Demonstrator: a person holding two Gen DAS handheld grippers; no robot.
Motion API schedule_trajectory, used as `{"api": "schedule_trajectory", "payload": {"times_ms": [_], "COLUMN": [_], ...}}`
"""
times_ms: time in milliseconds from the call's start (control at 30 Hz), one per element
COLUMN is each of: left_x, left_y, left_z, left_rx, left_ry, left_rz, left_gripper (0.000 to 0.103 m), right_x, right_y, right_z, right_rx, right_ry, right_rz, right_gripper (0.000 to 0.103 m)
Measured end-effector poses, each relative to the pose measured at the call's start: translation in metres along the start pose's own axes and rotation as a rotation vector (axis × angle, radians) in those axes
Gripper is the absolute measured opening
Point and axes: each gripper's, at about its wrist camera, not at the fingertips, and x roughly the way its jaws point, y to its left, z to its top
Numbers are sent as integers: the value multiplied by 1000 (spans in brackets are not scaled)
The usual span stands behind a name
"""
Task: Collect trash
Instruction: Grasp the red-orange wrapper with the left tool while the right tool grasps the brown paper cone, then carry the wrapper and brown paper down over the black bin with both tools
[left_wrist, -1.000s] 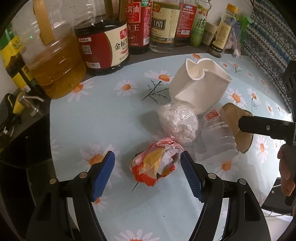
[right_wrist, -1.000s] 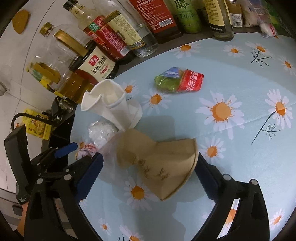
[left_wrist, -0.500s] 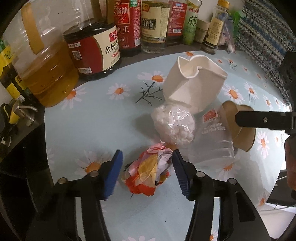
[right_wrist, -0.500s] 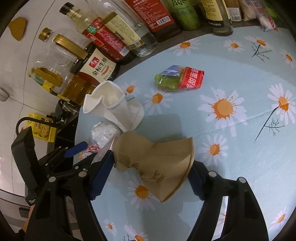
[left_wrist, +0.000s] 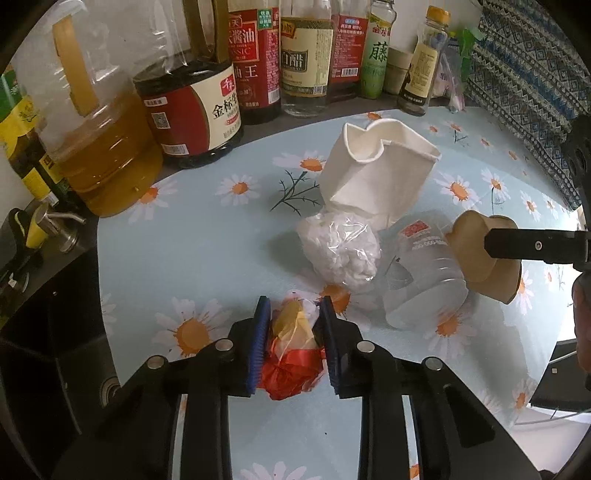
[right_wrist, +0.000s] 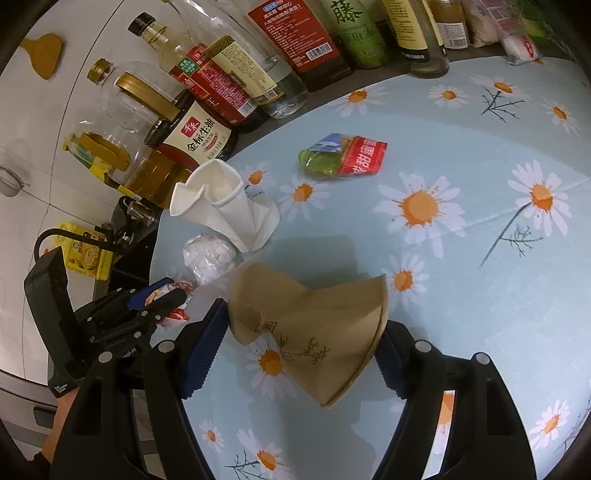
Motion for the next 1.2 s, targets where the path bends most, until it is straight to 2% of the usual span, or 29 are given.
{"api": "schedule_trajectory", "payload": {"times_ms": [367,667,1200], "left_x": [-20,-45,-86], "left_y": [-11,-22,-74], "left_z": [-12,-32,-90], "left_rx": [-8,-45,-158], "left_ry": [-28,-53,-100], "left_rz": [18,40,42], "left_gripper": [26,26,26], "right_x": [-24,-40,-63], "right_y": [-2,-1,2], "right_z": [-14,-39,-102], "right_rx": [-15,-44,-164], "right_ry": [-24,-15,68], "right_rz": [6,23,66], "right_gripper": [73,73,73]}}
